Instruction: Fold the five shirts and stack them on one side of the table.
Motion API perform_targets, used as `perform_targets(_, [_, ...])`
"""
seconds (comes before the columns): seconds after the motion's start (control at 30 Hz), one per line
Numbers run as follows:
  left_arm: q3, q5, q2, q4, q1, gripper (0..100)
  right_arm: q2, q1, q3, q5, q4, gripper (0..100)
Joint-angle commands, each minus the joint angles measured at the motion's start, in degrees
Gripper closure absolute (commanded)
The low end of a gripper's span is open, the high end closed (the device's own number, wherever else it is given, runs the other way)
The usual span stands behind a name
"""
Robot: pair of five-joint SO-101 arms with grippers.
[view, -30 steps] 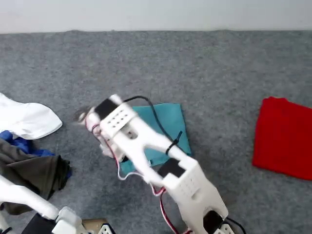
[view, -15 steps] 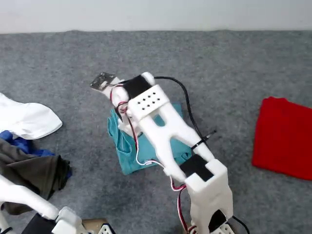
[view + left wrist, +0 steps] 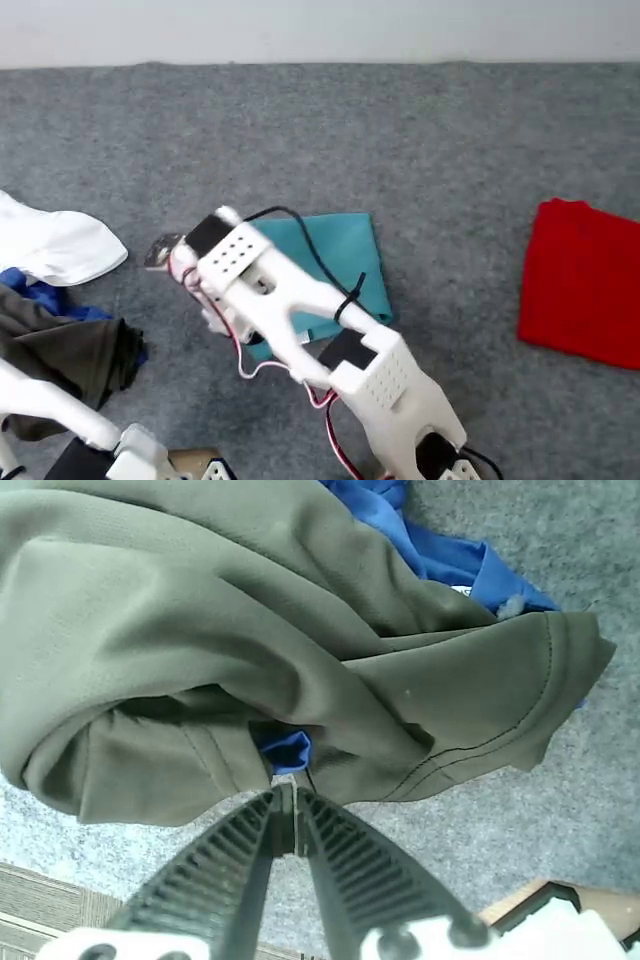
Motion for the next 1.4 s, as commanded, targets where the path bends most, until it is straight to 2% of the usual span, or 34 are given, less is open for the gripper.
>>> perform_targets(0.0, [-0.4,-0.1,-0.7,-0.9,0.2,98,-1.3,0.1,-0.7,-0.1,2.3,98.9])
perform_targets(0.33, [-0.4,-0.1,-0.7,-1.1,0.3,98,-10.1,9.3,-6.5,-0.1,-1.1,98.8])
perform_targets(0.67, [-0.3,-0.1,-0.7,-1.1,0.3,98,0.0,10.6,-7.4,-0.1,-23.8,98.7])
perform_targets(0.8, [-0.3,-0.1,-0.7,-1.1,0.3,98,5.4,9.4,-7.4,-0.1,-26.8,98.9])
perform_targets(1.03, [-0.3,-0.1,-0.7,-1.1,0.0,98,2.9,10.8,-13.5,-0.1,-19.6,98.9])
perform_targets(1.23, [-0.3,-0.1,-0.6,-1.2,0.3,98,0.0,15.0,-23.8,-0.1,-5.6,98.7])
perform_targets(1.37, [-0.3,-0.1,-0.6,-1.2,0.3,98,-0.4,16.7,-25.2,-0.3,2.7,98.9])
